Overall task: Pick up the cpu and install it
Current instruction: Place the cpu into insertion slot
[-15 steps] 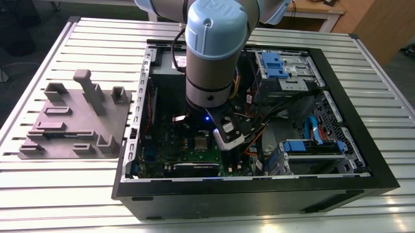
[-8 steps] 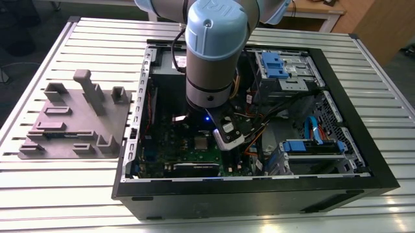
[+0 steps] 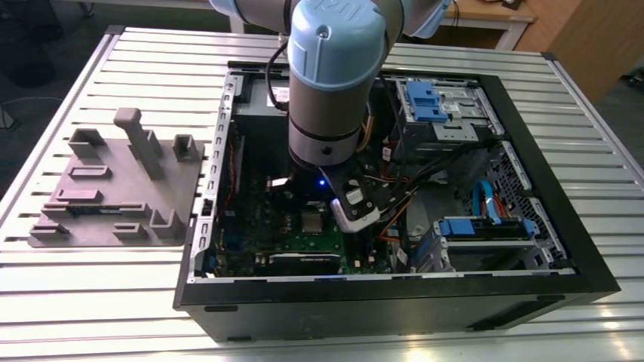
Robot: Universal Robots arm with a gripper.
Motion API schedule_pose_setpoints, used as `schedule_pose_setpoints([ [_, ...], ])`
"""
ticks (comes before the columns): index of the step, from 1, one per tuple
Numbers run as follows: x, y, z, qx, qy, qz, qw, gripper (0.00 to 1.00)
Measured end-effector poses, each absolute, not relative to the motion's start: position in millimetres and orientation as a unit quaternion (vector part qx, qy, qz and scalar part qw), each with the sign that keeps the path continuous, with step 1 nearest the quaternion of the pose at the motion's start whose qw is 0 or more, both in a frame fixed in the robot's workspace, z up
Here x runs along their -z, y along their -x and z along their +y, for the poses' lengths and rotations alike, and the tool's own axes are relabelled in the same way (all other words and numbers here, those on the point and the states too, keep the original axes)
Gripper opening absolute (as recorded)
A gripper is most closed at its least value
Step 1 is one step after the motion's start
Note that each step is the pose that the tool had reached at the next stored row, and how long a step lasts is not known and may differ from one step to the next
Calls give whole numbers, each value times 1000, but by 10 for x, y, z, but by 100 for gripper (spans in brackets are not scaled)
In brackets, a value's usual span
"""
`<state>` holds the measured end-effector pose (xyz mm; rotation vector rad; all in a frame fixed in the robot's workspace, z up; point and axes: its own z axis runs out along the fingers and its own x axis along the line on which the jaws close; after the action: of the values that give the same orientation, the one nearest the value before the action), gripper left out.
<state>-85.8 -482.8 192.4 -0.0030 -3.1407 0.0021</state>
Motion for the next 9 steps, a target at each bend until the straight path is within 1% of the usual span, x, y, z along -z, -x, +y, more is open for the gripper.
schedule_pose_setpoints([
  [3,-1925,859,-4828,0,1,-1000,1,52],
  [4,-1925,859,-4828,0,1,-1000,1,51],
  [5,-1924,859,-4828,0,1,-1000,1,44],
  [7,-1923,859,-4828,0,1,-1000,1,44],
  [8,-1922,859,-4829,0,1,-1000,1,38],
  [9,-1921,856,-4829,0,1,-1000,1,38],
])
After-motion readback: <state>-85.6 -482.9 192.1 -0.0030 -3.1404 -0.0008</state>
